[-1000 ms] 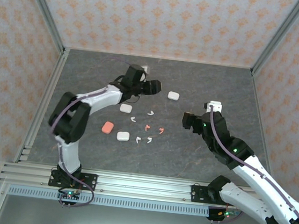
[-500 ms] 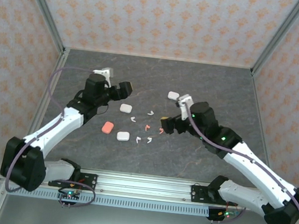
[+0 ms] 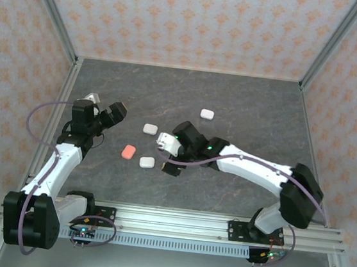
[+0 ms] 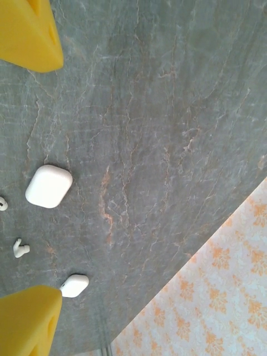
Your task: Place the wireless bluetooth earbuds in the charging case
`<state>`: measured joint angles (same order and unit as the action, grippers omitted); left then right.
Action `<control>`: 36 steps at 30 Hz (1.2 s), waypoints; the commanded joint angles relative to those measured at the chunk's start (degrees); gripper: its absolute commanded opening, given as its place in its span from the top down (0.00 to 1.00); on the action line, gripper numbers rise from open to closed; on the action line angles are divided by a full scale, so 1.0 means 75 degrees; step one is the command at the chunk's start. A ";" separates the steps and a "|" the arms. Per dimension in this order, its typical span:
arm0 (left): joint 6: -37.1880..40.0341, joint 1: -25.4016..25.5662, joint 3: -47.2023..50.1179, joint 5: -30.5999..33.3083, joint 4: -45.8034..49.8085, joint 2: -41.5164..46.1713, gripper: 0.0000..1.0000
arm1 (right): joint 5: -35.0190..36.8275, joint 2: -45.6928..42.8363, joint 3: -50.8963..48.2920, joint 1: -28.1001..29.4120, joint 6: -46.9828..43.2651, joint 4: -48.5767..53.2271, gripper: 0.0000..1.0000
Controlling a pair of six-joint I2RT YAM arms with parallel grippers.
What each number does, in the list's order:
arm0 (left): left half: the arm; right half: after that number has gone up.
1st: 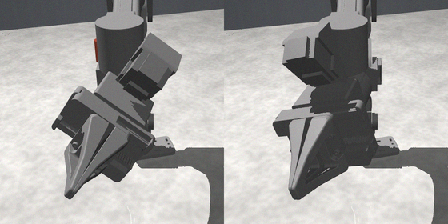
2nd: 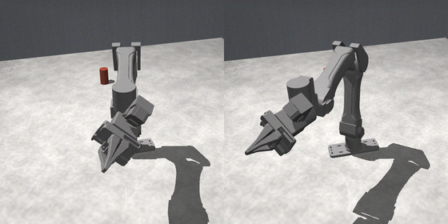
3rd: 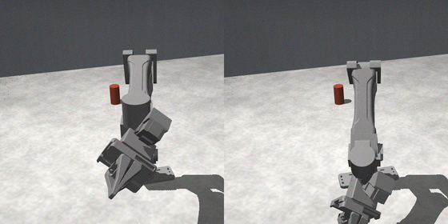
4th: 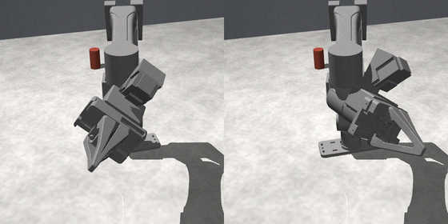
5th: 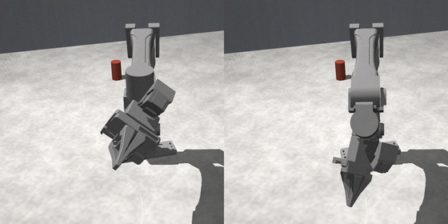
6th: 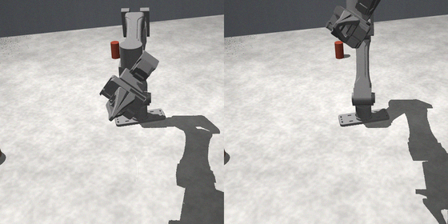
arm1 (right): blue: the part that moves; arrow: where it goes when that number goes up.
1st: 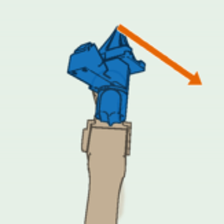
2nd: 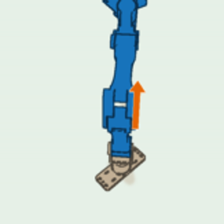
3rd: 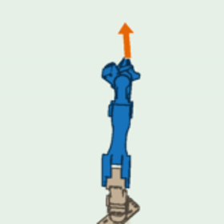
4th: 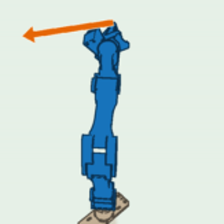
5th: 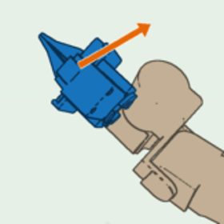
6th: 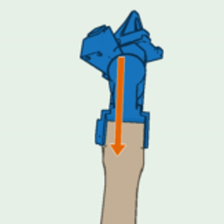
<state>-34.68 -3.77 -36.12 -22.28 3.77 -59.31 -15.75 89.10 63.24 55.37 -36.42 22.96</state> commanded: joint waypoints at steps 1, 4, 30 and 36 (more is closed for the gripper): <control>0.0057 -0.0170 0.0038 -0.0136 0.0226 0.0266 0.02 | -0.0615 0.0562 0.0476 0.0121 -0.0773 -0.0068 0.01; 0.0153 -0.0233 0.0046 -0.0082 0.0308 0.0308 0.02 | -0.0886 0.1129 0.0671 0.0124 -0.0972 -0.0271 0.00; 0.0498 -0.0400 0.0000 0.0102 0.0640 0.0414 0.01 | -0.0754 0.4125 0.2852 0.0328 -0.0862 0.0689 0.15; 0.0498 -0.0402 -0.0006 0.0104 0.0698 0.0454 0.01 | -0.0666 0.4361 0.2997 0.0327 -0.0834 0.1036 0.30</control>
<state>-31.81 -6.17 -36.03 -22.06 7.09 -57.34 -22.09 119.77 84.31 57.63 -42.59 27.64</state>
